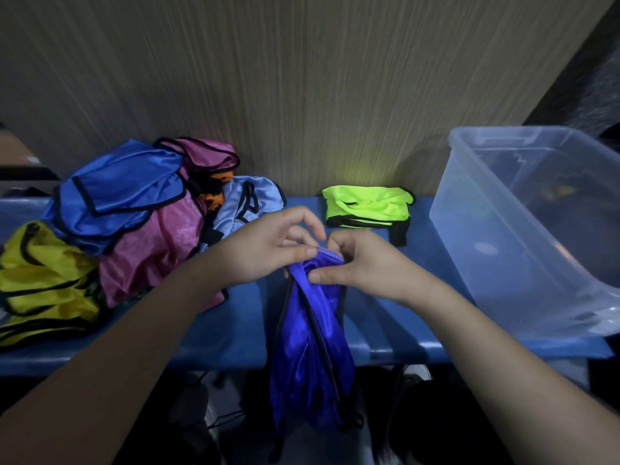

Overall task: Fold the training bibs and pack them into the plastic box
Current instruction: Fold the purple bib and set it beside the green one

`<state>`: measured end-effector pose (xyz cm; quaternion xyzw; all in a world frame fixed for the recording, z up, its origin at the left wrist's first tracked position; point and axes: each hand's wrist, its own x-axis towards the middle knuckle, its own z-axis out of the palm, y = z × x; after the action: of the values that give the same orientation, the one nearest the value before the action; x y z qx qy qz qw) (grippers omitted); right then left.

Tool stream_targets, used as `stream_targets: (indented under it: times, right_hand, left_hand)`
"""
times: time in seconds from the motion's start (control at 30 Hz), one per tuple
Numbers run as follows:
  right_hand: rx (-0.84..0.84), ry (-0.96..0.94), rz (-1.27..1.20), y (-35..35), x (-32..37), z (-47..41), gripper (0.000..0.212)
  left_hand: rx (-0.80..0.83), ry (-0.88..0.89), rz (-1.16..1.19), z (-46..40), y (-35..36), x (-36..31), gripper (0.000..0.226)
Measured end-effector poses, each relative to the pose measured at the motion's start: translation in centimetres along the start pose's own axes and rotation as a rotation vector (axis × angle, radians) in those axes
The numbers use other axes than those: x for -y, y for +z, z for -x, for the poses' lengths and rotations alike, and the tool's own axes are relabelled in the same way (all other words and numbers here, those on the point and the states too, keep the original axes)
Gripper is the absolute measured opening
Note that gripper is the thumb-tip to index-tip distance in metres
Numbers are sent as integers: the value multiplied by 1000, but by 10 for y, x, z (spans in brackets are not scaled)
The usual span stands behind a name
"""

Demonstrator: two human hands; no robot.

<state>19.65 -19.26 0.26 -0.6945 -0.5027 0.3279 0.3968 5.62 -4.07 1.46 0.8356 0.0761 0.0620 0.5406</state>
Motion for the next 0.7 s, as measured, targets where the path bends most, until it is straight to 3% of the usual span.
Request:
stream_targets:
  times: [0.07, 0.13, 0.2, 0.3, 0.4, 0.47, 0.6, 0.7]
  right_hand:
    - [116, 22, -216, -7, 1, 2, 35]
    - [163, 16, -281, -11, 3, 4, 35]
    - [116, -16, -291, -9, 3, 3, 34]
    - [-14, -65, -284, 3, 4, 2, 31]
    - [-96, -147, -293, 16, 5, 0, 32]
    - [-120, -163, -346, 22, 7, 0, 32]
    - [-104, -129, -447, 26, 11, 4, 34]
    - [-18, -76, -510, 29, 14, 8, 38]
  left_hand:
    - [-11, 15, -26, 3, -6, -3, 17]
    - [-14, 28, -61, 7, -9, -5, 20]
    - [-11, 31, -110, 9, -9, -7, 24]
    - [-10, -20, -137, 11, -7, -9, 12]
    - [-34, -66, -291, 10, -6, -9, 41]
    - [-17, -73, -376, 9, -9, -9, 48]
    - [18, -33, -274, 14, -23, -14, 18]
    - [-68, 38, -208, 18, -27, -15, 10]
